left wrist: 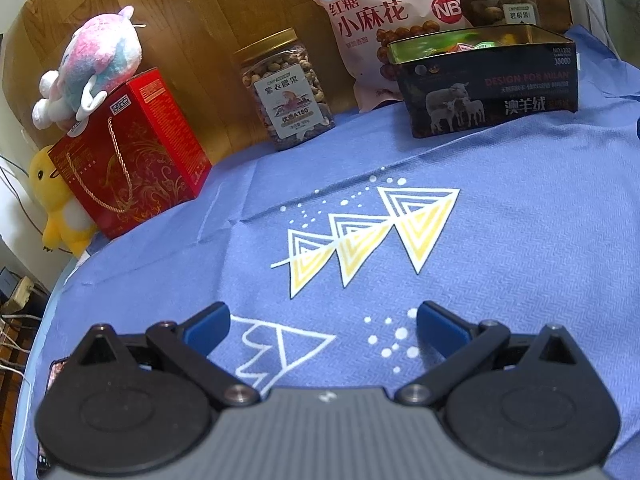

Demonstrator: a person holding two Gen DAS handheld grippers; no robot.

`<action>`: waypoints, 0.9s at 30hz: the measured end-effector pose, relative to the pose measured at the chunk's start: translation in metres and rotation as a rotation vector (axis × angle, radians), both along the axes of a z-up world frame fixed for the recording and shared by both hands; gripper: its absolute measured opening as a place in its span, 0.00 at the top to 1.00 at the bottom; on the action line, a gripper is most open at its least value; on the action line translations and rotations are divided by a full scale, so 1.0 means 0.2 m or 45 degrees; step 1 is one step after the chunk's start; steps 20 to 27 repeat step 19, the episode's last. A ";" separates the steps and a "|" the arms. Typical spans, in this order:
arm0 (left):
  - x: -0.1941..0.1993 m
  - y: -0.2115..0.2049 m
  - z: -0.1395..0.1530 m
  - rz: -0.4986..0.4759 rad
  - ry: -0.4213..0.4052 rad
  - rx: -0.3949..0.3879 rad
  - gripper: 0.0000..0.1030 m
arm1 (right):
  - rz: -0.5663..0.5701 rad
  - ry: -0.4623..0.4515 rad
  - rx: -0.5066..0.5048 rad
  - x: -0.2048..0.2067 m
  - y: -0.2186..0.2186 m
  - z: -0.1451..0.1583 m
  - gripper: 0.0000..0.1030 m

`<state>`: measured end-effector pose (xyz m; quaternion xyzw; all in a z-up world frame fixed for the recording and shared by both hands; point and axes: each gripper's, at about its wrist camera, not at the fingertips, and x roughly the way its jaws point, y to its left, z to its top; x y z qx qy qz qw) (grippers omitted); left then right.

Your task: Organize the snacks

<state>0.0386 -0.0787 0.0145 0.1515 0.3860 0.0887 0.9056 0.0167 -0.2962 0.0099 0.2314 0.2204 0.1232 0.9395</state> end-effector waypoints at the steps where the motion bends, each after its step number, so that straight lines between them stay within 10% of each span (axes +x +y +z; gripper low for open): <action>1: 0.00 0.00 0.00 -0.002 0.000 0.000 0.00 | 0.000 0.000 0.000 0.00 0.00 0.00 0.17; 27: -0.01 -0.01 0.02 -0.089 0.002 -0.091 0.00 | -0.009 0.007 0.004 0.00 -0.01 -0.01 0.17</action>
